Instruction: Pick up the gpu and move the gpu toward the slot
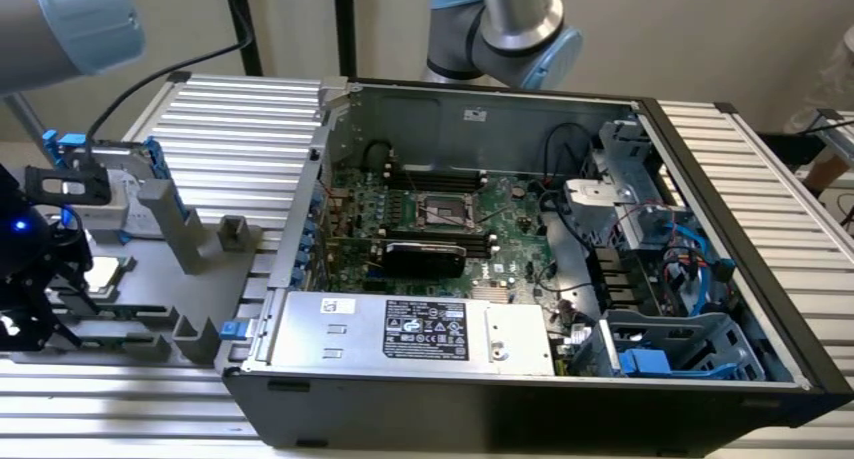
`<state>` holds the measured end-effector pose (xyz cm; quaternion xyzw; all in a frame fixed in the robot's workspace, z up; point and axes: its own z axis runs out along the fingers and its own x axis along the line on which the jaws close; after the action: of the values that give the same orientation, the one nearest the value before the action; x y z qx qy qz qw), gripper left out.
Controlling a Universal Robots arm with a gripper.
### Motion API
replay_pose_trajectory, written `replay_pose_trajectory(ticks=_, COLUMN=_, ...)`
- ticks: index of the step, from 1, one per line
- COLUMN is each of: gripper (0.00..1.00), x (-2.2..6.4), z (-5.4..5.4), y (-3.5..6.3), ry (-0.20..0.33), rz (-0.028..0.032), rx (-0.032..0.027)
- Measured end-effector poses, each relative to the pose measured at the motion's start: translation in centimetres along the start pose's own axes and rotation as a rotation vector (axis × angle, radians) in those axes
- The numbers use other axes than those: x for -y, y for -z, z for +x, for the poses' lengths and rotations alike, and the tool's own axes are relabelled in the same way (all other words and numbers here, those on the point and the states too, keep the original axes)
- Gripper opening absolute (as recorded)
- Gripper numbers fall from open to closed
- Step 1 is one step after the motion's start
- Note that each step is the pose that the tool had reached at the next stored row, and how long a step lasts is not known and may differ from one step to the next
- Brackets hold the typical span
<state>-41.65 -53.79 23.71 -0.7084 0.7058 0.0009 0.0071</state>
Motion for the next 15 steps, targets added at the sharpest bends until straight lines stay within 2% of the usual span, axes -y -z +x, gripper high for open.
replay_pose_trajectory(ticks=8, gripper=0.42, x=-0.57, z=0.0, y=-1.15, ry=0.001, rz=0.0009, rx=0.0012)
replay_pose_trajectory(ticks=15, gripper=0.42, x=-0.60, z=0.0, y=-1.65, ry=0.001, rz=-0.0051, rx=0.0051)
